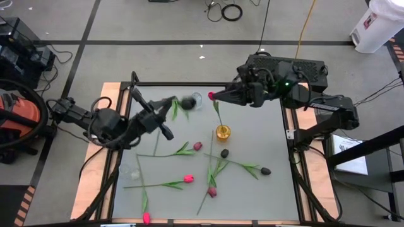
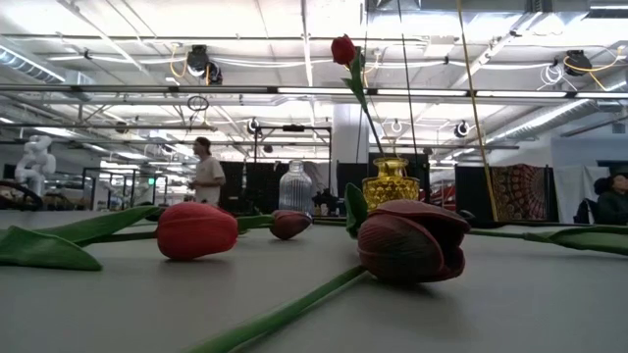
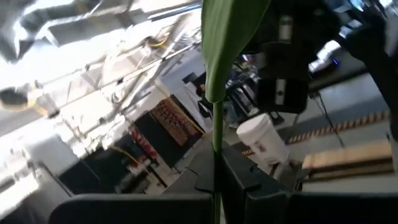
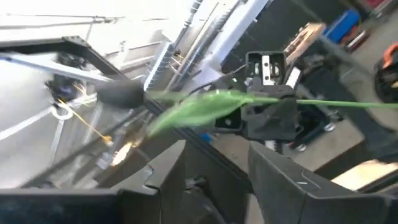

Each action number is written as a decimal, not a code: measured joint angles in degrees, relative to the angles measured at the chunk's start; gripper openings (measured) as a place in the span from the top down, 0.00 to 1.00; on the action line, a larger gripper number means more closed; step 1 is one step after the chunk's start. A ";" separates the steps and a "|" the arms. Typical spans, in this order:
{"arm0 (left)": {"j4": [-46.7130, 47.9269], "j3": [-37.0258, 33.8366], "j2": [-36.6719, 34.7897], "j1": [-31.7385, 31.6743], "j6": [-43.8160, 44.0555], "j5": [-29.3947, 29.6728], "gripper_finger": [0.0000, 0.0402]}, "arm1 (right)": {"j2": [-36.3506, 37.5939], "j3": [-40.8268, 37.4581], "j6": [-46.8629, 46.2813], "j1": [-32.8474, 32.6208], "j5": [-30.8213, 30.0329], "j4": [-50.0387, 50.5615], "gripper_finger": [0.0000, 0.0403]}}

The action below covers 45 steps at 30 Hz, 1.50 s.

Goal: Sort flowers into vase by color
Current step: Put the top black tulip into the top transparent vase

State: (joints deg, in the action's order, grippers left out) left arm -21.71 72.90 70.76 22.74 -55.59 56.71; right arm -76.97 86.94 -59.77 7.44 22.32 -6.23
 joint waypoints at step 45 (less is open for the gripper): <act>26.71 7.56 2.94 -22.36 74.98 -57.09 0.99 | 1.49 -0.02 30.49 -0.36 -6.46 9.13 0.60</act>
State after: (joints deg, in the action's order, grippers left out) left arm 4.99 80.47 73.70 0.38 19.39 -0.38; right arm -75.48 86.91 -29.29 7.07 15.86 2.90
